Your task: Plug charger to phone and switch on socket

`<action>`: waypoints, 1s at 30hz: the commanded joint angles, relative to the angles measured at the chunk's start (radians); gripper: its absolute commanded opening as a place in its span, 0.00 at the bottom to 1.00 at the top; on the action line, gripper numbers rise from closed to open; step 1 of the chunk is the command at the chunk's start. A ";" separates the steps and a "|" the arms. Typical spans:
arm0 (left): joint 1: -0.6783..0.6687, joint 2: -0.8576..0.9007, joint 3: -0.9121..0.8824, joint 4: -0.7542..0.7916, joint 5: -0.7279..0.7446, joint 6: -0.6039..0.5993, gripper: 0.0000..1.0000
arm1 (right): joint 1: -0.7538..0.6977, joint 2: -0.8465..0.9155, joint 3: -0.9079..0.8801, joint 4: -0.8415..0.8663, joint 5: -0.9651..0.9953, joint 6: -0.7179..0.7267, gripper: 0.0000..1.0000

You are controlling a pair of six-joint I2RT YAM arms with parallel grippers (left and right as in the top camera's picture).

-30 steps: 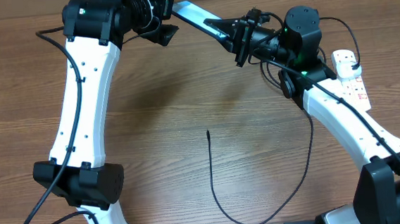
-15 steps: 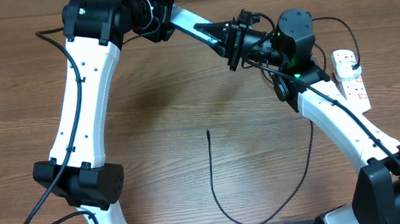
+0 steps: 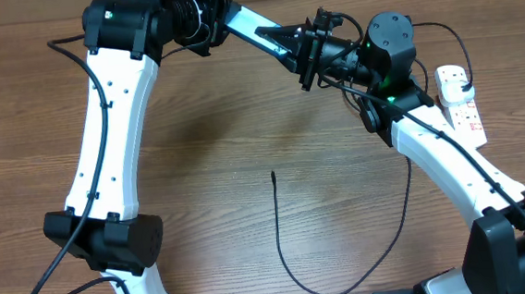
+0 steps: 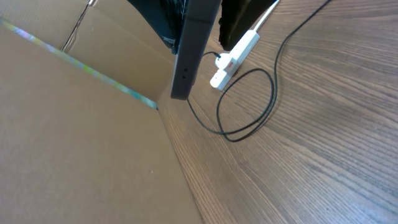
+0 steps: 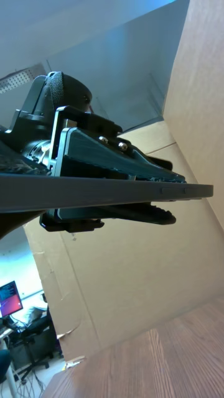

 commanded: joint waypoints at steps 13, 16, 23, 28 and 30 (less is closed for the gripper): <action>0.000 -0.019 0.022 0.001 -0.010 0.064 0.04 | 0.001 -0.011 0.016 0.014 -0.018 0.138 0.04; 0.000 -0.019 0.022 0.000 -0.010 0.079 0.05 | 0.001 -0.011 0.016 0.029 -0.018 0.138 0.04; 0.000 -0.019 0.022 0.000 -0.008 0.079 0.04 | 0.001 -0.011 0.016 0.029 -0.018 0.138 0.04; 0.000 -0.019 0.022 0.000 -0.003 0.079 0.04 | 0.001 -0.011 0.016 0.029 -0.018 0.138 0.04; 0.000 -0.019 0.022 0.000 -0.002 0.079 0.04 | 0.001 -0.011 0.016 0.029 -0.018 0.138 0.04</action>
